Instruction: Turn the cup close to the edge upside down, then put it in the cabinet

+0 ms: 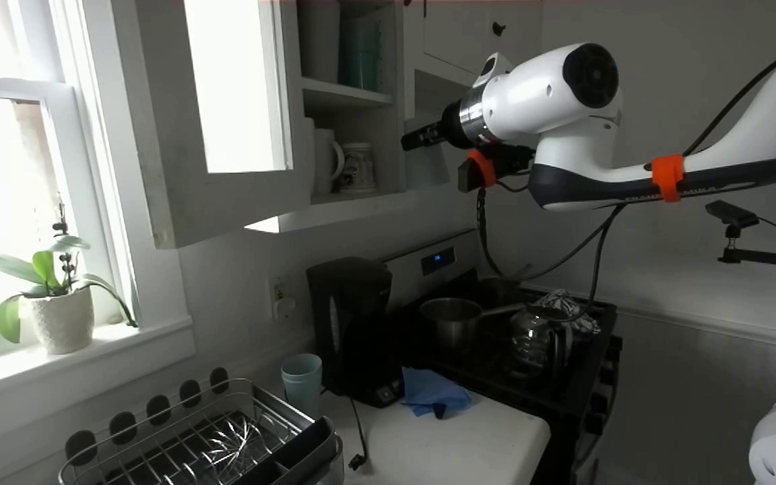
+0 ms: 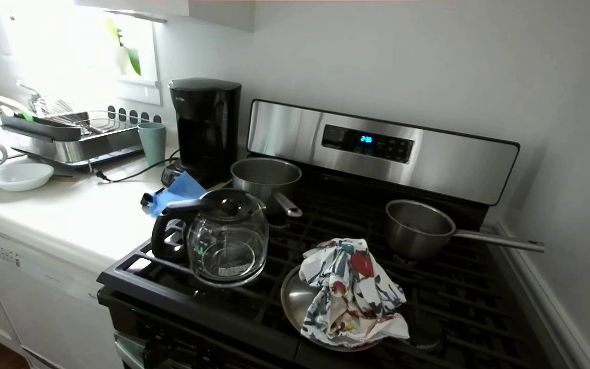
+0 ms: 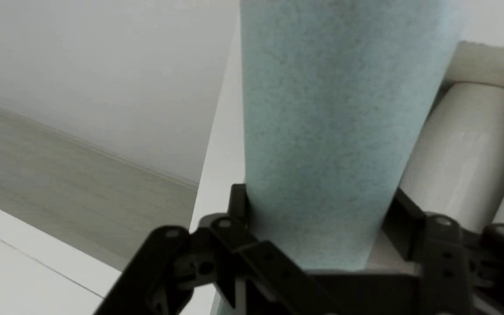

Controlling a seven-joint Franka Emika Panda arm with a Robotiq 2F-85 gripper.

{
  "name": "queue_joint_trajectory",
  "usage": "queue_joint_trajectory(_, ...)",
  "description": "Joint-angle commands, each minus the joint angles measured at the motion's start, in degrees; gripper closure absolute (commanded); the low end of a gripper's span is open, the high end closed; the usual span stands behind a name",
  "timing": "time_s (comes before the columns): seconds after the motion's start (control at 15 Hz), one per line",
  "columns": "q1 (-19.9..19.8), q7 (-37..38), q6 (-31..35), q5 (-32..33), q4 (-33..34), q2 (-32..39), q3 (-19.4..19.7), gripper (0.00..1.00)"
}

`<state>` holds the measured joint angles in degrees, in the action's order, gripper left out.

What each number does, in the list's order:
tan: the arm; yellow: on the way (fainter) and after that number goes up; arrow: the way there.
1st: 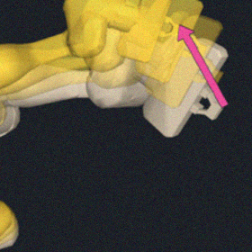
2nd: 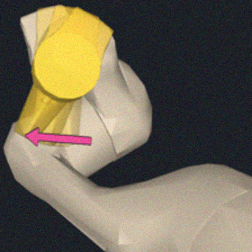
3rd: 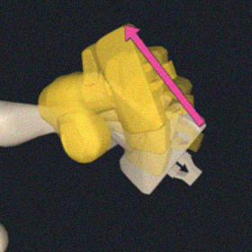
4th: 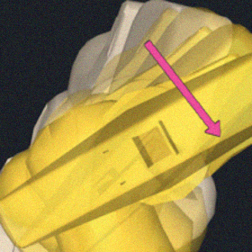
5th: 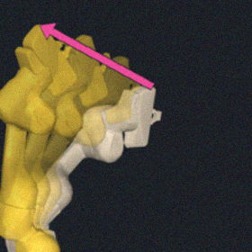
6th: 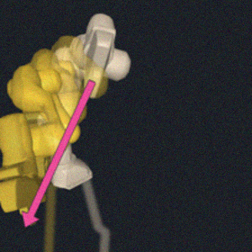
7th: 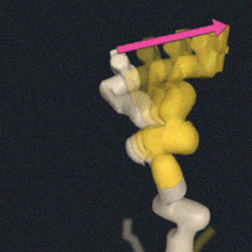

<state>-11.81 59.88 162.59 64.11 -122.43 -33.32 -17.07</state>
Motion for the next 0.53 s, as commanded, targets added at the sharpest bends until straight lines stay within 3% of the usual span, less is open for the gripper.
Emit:
queue_joint_trajectory(0.0, -6.04, 11.69, 3.34, 5.39, 3.12, 0.24, -3.37, 0.5)
queue_joint_trajectory(0.47, -15.59, 29.14, 5.73, 15.18, 9.07, 2.8, -11.89, 0.5)
